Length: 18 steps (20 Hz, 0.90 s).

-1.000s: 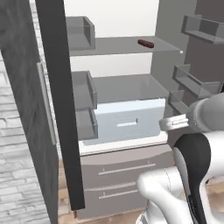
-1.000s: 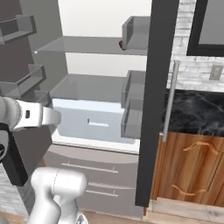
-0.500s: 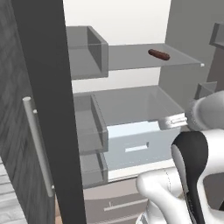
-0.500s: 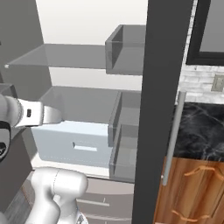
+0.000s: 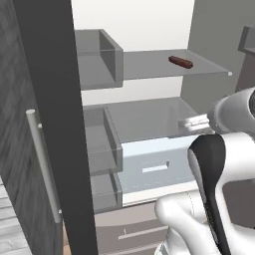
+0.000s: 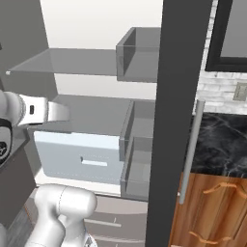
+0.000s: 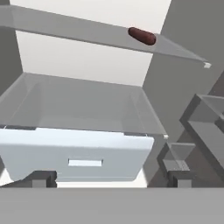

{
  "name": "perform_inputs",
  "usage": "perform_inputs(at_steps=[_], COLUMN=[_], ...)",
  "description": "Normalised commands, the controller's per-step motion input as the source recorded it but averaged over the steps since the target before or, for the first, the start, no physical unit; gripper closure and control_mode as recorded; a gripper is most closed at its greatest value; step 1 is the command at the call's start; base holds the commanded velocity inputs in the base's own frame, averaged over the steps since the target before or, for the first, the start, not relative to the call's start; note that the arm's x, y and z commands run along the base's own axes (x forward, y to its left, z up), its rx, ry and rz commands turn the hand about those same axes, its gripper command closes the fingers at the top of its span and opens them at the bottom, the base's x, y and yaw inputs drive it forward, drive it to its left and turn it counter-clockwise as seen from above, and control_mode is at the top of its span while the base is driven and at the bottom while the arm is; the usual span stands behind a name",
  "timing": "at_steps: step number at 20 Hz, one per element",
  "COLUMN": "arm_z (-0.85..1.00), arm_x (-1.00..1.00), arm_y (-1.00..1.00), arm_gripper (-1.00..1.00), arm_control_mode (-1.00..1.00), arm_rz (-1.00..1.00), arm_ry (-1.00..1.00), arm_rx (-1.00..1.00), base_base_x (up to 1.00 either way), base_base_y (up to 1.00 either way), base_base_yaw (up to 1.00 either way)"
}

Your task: Move the hot dog bun to the plate on the dining table and place the condiment next to that plate. Then navigate to the fridge and take the sausage and place it on the plate as well.

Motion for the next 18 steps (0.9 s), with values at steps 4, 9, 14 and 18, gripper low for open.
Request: perform_inputs(at_steps=[4, 9, 14, 18], arm_z=[0.91, 0.36, 0.0, 0.0], arm_x=[0.59, 0.73, 0.86, 0.91], arm_y=[-0.17, -0.05, -0.12, -0.06], arm_gripper=[-1.0, -1.0, -1.0, -1.0], arm_control_mode=[-1.0, -1.0, -1.0, -1.0], arm_rz=[-0.09, -0.02, 0.06, 0.0], arm_ry=[0.0, 0.06, 0.03, 0.09], arm_rx=[-0.08, -0.02, 0.0, 0.0], base_base_x=[0.0, 0.0, 0.0, 0.0], base_base_y=[0.0, 0.0, 0.0, 0.0], base_base_yaw=[0.0, 0.0, 0.0, 0.0])
